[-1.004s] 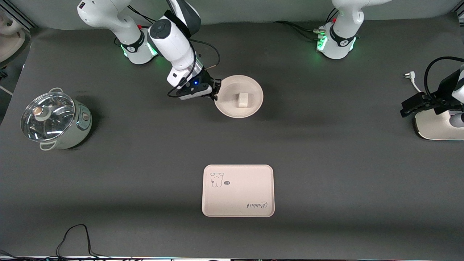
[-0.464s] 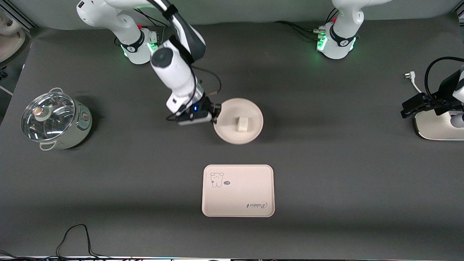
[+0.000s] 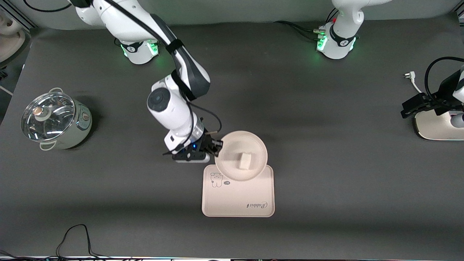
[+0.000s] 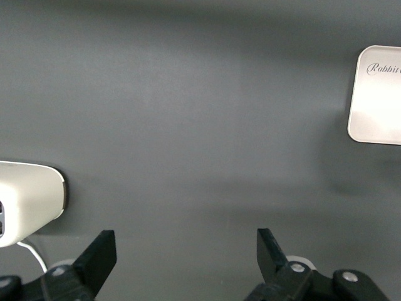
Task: Place bun in plate and plate on tray
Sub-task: 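Carry the plate with the right gripper onto the white tray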
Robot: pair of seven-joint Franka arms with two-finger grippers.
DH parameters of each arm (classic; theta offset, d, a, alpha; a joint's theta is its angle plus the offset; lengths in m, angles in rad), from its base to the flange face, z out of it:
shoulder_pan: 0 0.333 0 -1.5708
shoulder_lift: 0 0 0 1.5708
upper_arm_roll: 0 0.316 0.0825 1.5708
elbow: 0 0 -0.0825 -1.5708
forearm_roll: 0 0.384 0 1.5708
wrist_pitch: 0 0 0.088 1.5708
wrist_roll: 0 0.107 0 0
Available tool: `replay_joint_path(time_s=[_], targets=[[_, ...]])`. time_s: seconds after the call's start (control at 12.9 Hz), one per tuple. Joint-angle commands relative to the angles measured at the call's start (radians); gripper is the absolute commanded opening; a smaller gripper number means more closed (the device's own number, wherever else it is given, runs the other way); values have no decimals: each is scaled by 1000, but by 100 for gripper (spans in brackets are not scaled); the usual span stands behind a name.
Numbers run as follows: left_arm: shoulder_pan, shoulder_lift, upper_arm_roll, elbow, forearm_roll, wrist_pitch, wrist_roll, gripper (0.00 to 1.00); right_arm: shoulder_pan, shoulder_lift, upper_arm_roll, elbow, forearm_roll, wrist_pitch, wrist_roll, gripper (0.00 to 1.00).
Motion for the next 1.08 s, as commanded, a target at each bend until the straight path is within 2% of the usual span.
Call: replay_joint_path(time_s=[0.0,0.23,0.39,0.77,1.0], targets=[[-8,2,9,10,-10,0,13,100,-47,151,2,228,42,-43,-31,0],[-8,2,9,10,-10,0,12,100,-69,283,5,386,39,-60,-30,0],[-8,2,9,10,-10,0,12,100,-92,345,11,444,38,-53,-30,0],[-8,2,9,10,-10,0,12,100,-95,444,14,467,39,33,-28,0],[-8,2,9,10,-10,0,12,100,-93,472,20,463,45,53,-28,0]])
